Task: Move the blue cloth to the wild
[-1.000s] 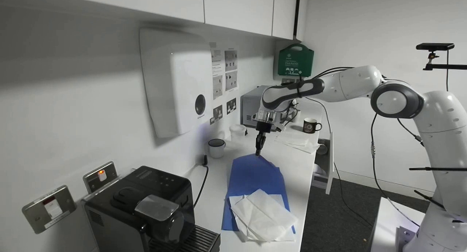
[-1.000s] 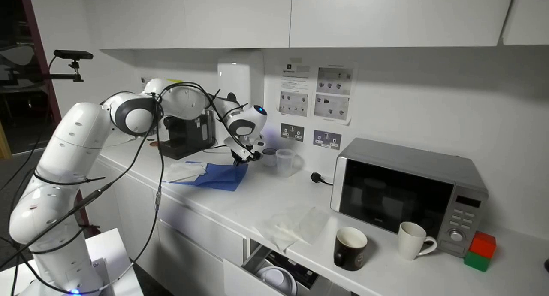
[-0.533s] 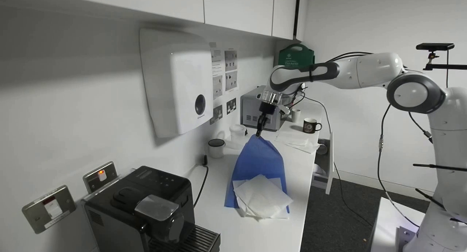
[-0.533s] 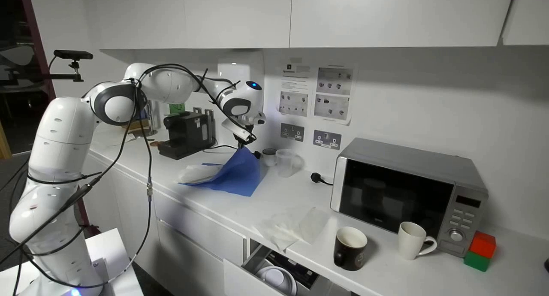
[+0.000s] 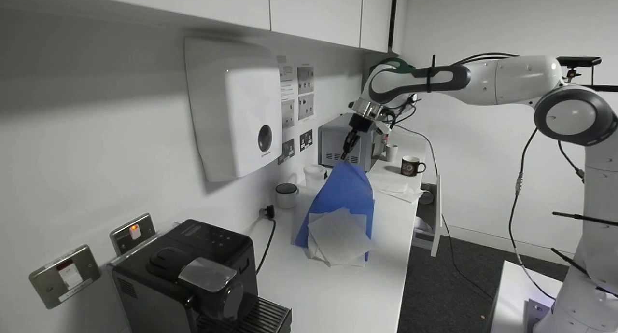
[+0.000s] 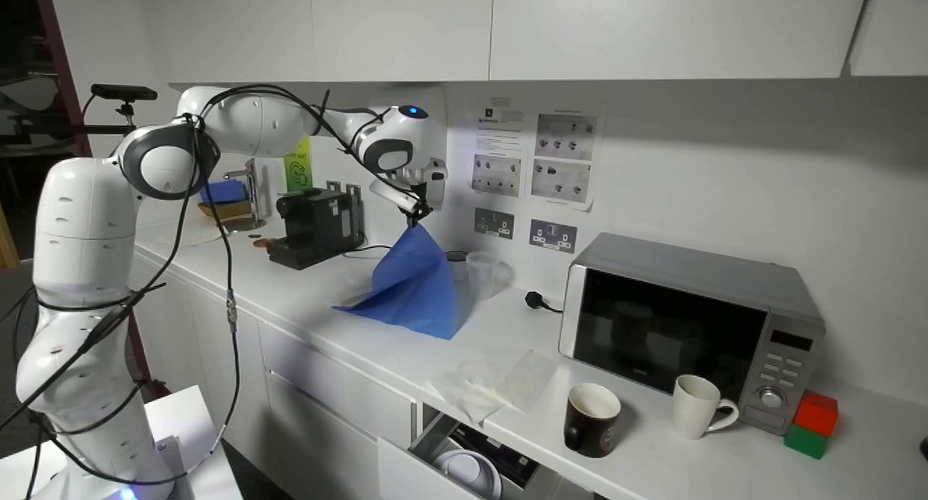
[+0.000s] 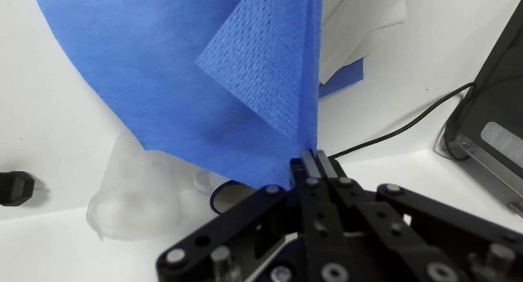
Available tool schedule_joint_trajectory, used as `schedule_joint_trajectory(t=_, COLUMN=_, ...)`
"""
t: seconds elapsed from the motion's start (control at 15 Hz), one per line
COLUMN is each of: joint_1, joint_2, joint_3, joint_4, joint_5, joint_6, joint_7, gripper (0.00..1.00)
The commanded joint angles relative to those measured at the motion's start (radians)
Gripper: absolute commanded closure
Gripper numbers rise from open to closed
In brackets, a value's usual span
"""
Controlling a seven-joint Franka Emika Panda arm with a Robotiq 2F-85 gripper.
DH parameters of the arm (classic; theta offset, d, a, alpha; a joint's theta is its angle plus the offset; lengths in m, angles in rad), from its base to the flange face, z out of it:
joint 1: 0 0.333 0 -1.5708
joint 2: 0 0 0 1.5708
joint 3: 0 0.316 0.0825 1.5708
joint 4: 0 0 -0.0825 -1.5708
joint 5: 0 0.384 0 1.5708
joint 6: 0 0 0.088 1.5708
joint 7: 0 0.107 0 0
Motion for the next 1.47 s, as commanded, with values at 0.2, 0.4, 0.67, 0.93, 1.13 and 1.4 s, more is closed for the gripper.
schedule_joint_trajectory(t=0.2, joint_1=0.029, joint_2=-0.188, joint_3=-0.038, joint_4=-0.129, joint_5=-0.078, joint_6=0.064, joint_7=0.069, gripper=1.00)
schedule_joint_trajectory(t=0.4, joint_1=0.045, joint_2=-0.267, joint_3=-0.049, joint_4=-0.167, joint_5=-0.134, joint_6=0.080, joint_7=0.112, gripper=1.00)
schedule_joint_trajectory(t=0.67, joint_1=0.062, joint_2=-0.336, joint_3=-0.056, joint_4=-0.192, joint_5=-0.215, joint_6=0.070, joint_7=0.175, gripper=1.00)
schedule_joint_trajectory(t=0.93, joint_1=0.077, joint_2=-0.358, joint_3=-0.059, joint_4=-0.201, joint_5=-0.236, joint_6=0.067, joint_7=0.200, gripper=1.00)
schedule_joint_trajectory(t=1.13, joint_1=0.089, joint_2=-0.342, joint_3=-0.053, joint_4=-0.187, joint_5=-0.269, joint_6=0.053, joint_7=0.226, gripper=1.00)
schedule_joint_trajectory(t=1.4, joint_1=0.101, joint_2=-0.357, joint_3=-0.053, joint_4=-0.185, joint_5=-0.276, joint_6=0.049, joint_7=0.246, gripper=1.00)
